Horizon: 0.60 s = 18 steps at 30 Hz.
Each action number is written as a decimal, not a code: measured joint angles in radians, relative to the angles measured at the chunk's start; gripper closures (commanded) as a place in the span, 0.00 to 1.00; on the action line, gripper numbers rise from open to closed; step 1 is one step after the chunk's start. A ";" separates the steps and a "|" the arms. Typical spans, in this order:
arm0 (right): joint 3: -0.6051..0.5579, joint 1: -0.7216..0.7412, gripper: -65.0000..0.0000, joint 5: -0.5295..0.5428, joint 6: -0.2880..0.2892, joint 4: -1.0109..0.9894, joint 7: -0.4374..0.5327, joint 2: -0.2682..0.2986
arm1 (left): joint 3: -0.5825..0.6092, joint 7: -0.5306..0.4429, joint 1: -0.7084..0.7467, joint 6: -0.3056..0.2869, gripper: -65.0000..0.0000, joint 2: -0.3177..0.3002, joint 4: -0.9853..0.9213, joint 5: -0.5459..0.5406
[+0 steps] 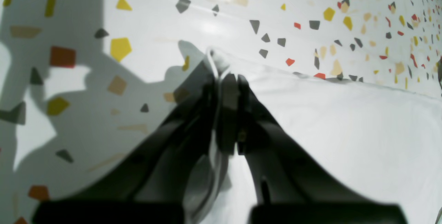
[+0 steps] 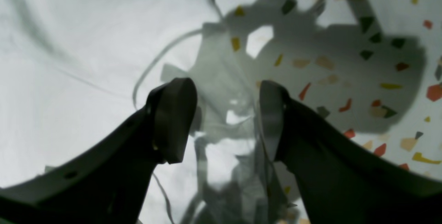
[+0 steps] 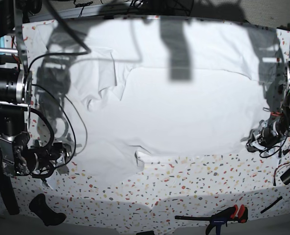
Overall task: Fold the T-shirt properly
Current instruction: 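Reach both grippers down to the hem corners of the shirt, then grasp the hem corners with both grippers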
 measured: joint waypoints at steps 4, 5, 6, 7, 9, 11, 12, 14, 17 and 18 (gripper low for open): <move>0.000 -0.023 0.50 -0.003 0.000 0.000 0.061 0.000 | 0.000 0.000 0.000 0.000 1.00 0.000 0.000 0.000; 0.000 -0.036 0.50 -0.005 0.000 0.000 0.087 -0.001 | 0.000 0.000 0.000 0.000 1.00 0.000 0.000 0.000; 0.000 -0.052 0.50 -0.005 0.000 0.000 0.116 -0.001 | 0.000 0.000 0.000 0.000 1.00 0.000 0.000 0.000; 0.000 -0.068 0.50 -0.003 0.000 0.000 0.138 -0.002 | 0.000 0.000 0.000 0.000 1.00 0.000 0.000 0.000; 0.000 -0.096 0.50 -0.015 0.001 -0.001 0.174 -0.003 | 0.000 0.000 0.000 0.000 1.00 0.000 0.000 0.000; 0.000 -0.099 0.50 -0.055 0.001 -0.001 0.198 -0.001 | 0.000 0.000 0.000 0.000 1.00 0.000 0.000 0.000; 0.000 -0.097 0.50 -0.074 0.001 -0.001 0.198 -0.005 | 0.000 0.000 0.000 0.000 1.00 0.000 0.000 0.000; 0.000 -0.101 0.50 -0.080 0.004 0.000 0.198 -0.013 | 0.000 0.000 0.000 0.000 1.00 0.000 0.000 0.000; 0.001 -0.118 0.57 -0.064 0.005 0.007 0.172 -0.031 | 0.000 0.000 0.000 0.000 1.00 0.000 0.000 0.000; 0.002 -0.122 0.61 -0.062 0.004 0.009 0.164 -0.039 | 0.000 0.000 0.000 0.000 1.00 0.000 0.000 0.000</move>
